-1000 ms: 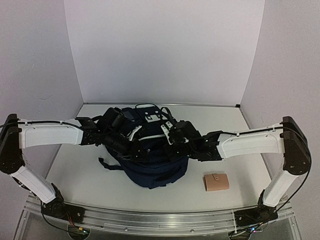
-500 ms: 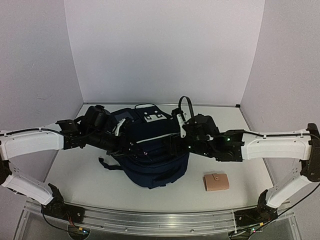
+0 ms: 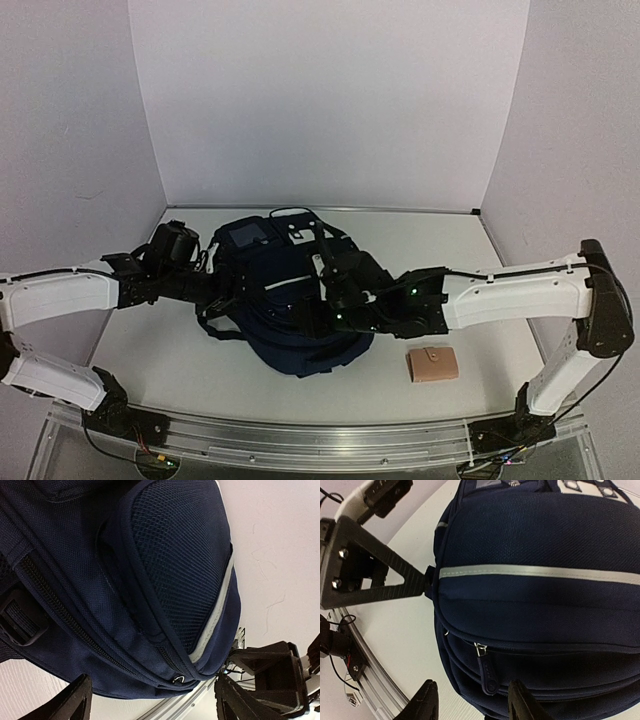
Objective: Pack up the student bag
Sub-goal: Zip the student bag at the center of the board.
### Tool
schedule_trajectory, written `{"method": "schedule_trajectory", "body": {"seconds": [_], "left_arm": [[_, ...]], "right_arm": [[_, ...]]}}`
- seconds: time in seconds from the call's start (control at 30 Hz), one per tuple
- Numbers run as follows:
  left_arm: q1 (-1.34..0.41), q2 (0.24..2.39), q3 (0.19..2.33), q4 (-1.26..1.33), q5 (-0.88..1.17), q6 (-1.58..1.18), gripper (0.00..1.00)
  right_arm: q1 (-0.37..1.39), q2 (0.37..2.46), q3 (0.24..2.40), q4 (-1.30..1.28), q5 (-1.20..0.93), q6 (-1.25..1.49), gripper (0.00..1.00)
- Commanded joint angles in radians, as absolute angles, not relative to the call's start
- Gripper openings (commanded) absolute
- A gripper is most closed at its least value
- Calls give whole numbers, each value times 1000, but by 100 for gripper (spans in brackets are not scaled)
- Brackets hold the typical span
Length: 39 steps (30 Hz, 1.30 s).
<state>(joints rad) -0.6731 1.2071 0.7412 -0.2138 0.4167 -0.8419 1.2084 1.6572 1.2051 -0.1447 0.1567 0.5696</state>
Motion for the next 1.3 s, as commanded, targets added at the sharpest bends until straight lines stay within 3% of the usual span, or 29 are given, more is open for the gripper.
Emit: {"method": "schedule_trajectory", "body": {"seconds": [0.0, 0.3, 0.43, 0.5, 0.57, 0.73, 1.27], "left_arm": [[-667, 1223, 726, -111, 392, -871, 84], [-658, 1262, 711, -18, 372, -884, 82], [-654, 1310, 716, -5, 348, -876, 81], [-652, 1338, 714, -4, 332, -871, 76], [-645, 1363, 703, 14, 308, -872, 68], [-621, 1408, 690, 53, 270, -871, 55], [-592, 1463, 705, 69, 266, -827, 49]], "right_arm": [[1215, 1706, 1269, -185, 176, 580, 45], [1221, 1795, 1344, -220, 227, 540, 39], [1229, 1826, 1366, -247, 274, 546, 21], [1230, 1827, 1369, -258, 304, 561, 7], [1230, 1813, 1363, -266, 344, 588, 0], [1226, 1755, 1318, -293, 439, 621, 0], [959, 1595, 1109, -260, 405, 550, 0]]}}
